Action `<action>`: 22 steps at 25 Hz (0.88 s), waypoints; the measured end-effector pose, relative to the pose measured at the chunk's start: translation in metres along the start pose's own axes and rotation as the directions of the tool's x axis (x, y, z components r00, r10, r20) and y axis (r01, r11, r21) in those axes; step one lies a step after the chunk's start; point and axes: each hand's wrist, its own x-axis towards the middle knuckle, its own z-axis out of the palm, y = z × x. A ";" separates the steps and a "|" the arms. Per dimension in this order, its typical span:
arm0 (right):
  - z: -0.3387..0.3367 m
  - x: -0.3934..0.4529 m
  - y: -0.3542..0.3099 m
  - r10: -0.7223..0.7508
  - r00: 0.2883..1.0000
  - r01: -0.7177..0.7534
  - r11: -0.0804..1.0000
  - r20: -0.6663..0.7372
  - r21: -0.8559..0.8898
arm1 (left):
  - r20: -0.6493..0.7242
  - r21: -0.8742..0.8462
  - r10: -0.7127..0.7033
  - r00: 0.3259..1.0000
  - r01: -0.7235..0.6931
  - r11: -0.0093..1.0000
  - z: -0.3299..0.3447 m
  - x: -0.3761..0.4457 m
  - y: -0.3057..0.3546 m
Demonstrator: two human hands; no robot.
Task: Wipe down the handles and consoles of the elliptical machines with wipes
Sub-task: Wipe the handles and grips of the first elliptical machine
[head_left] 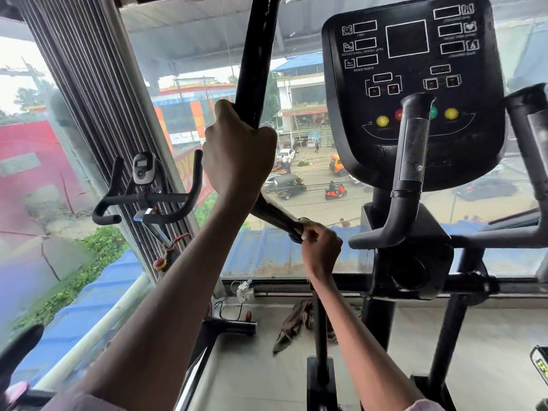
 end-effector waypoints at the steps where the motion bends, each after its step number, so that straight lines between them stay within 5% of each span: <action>1: -0.003 -0.002 -0.011 -0.021 1.000 0.020 0.999 0.007 0.039 | 0.001 0.002 -0.003 1.000 0.003 1.000 0.000 0.000 0.000; 6: -0.020 -0.018 -0.059 -0.291 0.952 0.302 0.941 -0.095 0.149 | -0.004 0.003 -0.003 1.000 0.003 1.000 0.001 0.001 -0.002; 9: -0.017 -0.006 -0.044 -0.340 0.939 0.343 0.933 -0.044 0.113 | -0.008 0.007 0.003 1.000 -0.003 1.000 0.001 0.001 -0.002; 17: -0.005 0.029 0.004 -0.109 0.963 0.147 0.979 0.248 -0.142 | 0.003 0.003 -0.007 1.000 0.007 1.000 -0.002 0.001 0.001; 22: -0.033 0.005 -0.014 -0.023 0.976 0.011 0.999 0.218 0.053 | 0.067 -0.070 -0.003 0.998 0.008 0.998 -0.008 -0.001 0.003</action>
